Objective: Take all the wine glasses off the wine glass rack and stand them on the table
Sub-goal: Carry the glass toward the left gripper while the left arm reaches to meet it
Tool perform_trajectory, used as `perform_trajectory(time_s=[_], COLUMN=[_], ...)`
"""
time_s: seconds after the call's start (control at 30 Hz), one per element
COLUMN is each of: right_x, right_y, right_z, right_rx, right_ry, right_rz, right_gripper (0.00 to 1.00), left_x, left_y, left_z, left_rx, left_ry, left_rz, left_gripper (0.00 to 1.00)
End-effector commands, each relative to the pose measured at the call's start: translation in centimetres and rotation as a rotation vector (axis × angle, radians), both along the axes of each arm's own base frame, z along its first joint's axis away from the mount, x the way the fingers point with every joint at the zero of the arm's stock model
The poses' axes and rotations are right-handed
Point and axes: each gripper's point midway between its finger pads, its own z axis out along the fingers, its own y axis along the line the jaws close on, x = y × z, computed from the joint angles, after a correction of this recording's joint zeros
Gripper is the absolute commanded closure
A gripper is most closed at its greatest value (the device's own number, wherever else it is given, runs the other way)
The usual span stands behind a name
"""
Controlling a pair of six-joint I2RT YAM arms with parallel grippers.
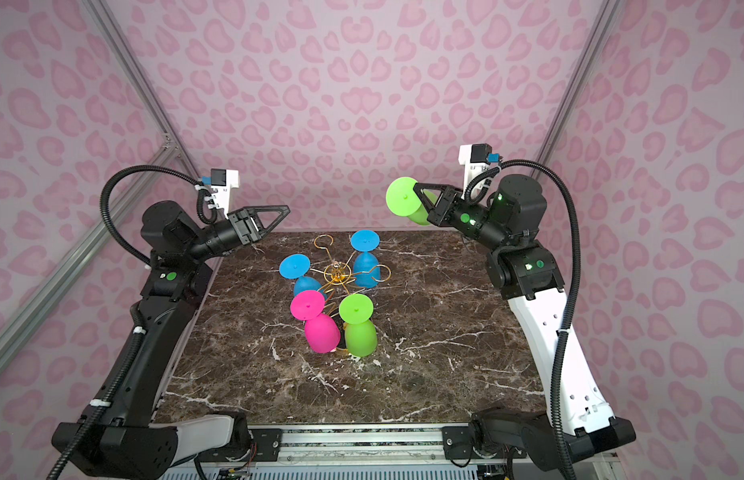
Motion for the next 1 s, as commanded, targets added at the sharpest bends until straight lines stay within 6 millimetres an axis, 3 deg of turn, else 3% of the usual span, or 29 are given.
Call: perform_trajectory(time_s=[0.0,0.2,0.43,0.6,0.97], right_x=[-0.2,-0.2,0.0,0.1,-0.1], right_y=[1.2,3.4,6.2,8.2,11.1], right_z=[0.5,1.1,0.8,0.7,0.1], right_rx=[-0.060,-0.069,-0.057,-0.056,-0.043], right_ry=[-0.052,-0.088,-0.100,-0.105,-0.097], right_rz=[0.018,0.059,0.128,0.177,0.249], right_gripper=[1.00,1.00,1.00,1.00,1.00], left_x=[-1.0,-1.0,0.0,0.0,-0.8], left_y=[-2.0,-5.6,-7.9,-9.2,-10.1], left_z=[1.6,2.7,3.0,2.7,2.5], left_rx=[0.000,0.000,-0.005,-0.005,-0.002], left_ry=[-0.055,-0.079,-0.079,-0.063,-0.046], left_rz=[-0.109,-0.245,-0.306,-0.346,-0.400], left_gripper=[0.44,0.51,0.59,0.70,0.70])
